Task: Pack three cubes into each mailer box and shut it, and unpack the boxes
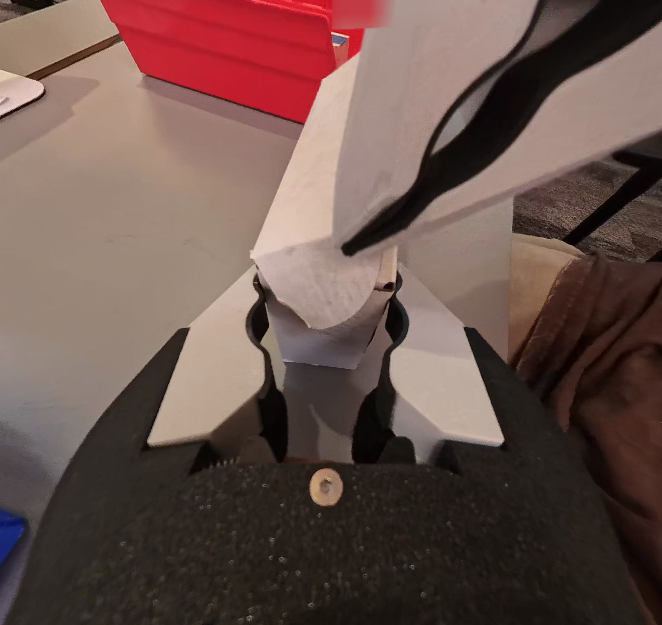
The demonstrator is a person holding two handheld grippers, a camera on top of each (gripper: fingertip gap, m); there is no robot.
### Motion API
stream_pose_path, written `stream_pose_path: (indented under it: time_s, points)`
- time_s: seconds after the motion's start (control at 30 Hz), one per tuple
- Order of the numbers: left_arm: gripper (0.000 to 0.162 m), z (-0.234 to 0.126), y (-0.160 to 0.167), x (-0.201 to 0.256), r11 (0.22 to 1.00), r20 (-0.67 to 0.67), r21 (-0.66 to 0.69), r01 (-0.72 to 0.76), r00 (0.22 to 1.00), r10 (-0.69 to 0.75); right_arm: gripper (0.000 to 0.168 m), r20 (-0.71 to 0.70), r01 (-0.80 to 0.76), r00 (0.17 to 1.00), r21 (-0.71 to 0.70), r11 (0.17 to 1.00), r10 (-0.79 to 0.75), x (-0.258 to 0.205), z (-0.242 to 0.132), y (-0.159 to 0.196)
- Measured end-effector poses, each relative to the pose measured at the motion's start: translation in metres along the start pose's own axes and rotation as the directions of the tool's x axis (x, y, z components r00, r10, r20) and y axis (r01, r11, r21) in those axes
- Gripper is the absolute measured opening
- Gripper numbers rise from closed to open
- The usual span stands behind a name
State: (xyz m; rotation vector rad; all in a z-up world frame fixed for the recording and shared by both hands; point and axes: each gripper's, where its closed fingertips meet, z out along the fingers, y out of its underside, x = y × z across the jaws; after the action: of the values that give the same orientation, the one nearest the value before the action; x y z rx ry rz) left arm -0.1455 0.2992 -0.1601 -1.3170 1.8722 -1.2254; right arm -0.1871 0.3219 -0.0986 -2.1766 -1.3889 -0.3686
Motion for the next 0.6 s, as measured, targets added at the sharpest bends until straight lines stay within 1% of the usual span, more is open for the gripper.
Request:
stream_pose_path:
  time_s: [0.03, 0.13, 0.23, 0.27, 0.3, 0.33, 0.37, 0.4, 0.43, 0.47, 0.5, 0.6]
  points:
    - [0.064, 0.0, 0.0, 0.001, 1.0, -0.002, 0.003, -0.003, 1.0, 0.003, 0.0, 0.017, 0.011, 1.0, 0.002, 1.0, -0.011, 0.0, -0.003, 0.0]
    - [0.064, -0.001, 0.001, 0.002, 1.0, -0.006, 0.013, -0.007, 1.0, 0.007, 0.012, 0.049, 0.023, 0.999, -0.037, 0.999, -0.021, 0.004, -0.013, 0.007]
    - [0.064, -0.002, 0.001, 0.002, 1.0, -0.007, 0.017, -0.003, 1.0, 0.004, 0.025, 0.184, 0.015, 0.983, 0.035, 0.999, -0.021, -0.023, -0.021, -0.012]
    - [0.064, -0.003, 0.001, 0.004, 1.0, -0.013, 0.018, -0.005, 1.0, 0.005, 0.029, 0.174, 0.058, 0.983, 0.032, 0.998, -0.063, -0.028, -0.018, -0.014]
    - [0.064, -0.003, 0.002, 0.005, 1.0, -0.023, 0.02, -0.01, 1.0, 0.011, 0.031, 0.121, 0.128, 0.984, 0.008, 0.992, -0.128, -0.026, -0.014, -0.012]
    - [0.064, -0.004, 0.002, 0.006, 1.0, -0.03, 0.022, -0.014, 0.999, 0.015, 0.031, 0.066, 0.194, 0.979, -0.025, 0.981, -0.193, -0.021, -0.008, -0.008]
    - [0.064, -0.004, 0.002, 0.007, 1.0, -0.037, 0.024, -0.017, 0.999, 0.018, 0.029, 0.048, 0.243, 0.97, -0.051, 0.969, -0.24, -0.019, -0.002, -0.006]
    - [0.064, -0.004, 0.002, 0.007, 1.0, -0.042, 0.025, -0.019, 0.999, 0.02, 0.027, 0.051, 0.264, 0.964, -0.063, 0.963, -0.261, -0.019, 0.003, -0.005]
    - [0.064, -0.004, 0.002, 0.007, 0.999, -0.045, 0.024, -0.023, 0.999, 0.024, 0.021, 0.067, 0.277, 0.96, -0.072, 0.958, -0.272, -0.02, 0.007, -0.004]
    - [0.064, -0.005, 0.002, 0.007, 0.999, -0.048, 0.022, -0.028, 0.998, 0.029, 0.01, 0.078, 0.299, 0.953, -0.082, 0.951, -0.293, -0.021, 0.01, -0.004]
    - [0.064, -0.005, 0.003, 0.008, 0.999, -0.051, 0.022, -0.032, 0.998, 0.033, 0.005, 0.063, 0.328, 0.944, -0.084, 0.941, -0.324, -0.018, 0.01, -0.005]
    - [0.064, -0.005, 0.003, 0.007, 0.999, -0.055, 0.033, -0.036, 0.998, 0.038, 0.002, 0.05, 0.372, 0.928, -0.088, 0.924, -0.369, -0.009, 0.002, -0.009]
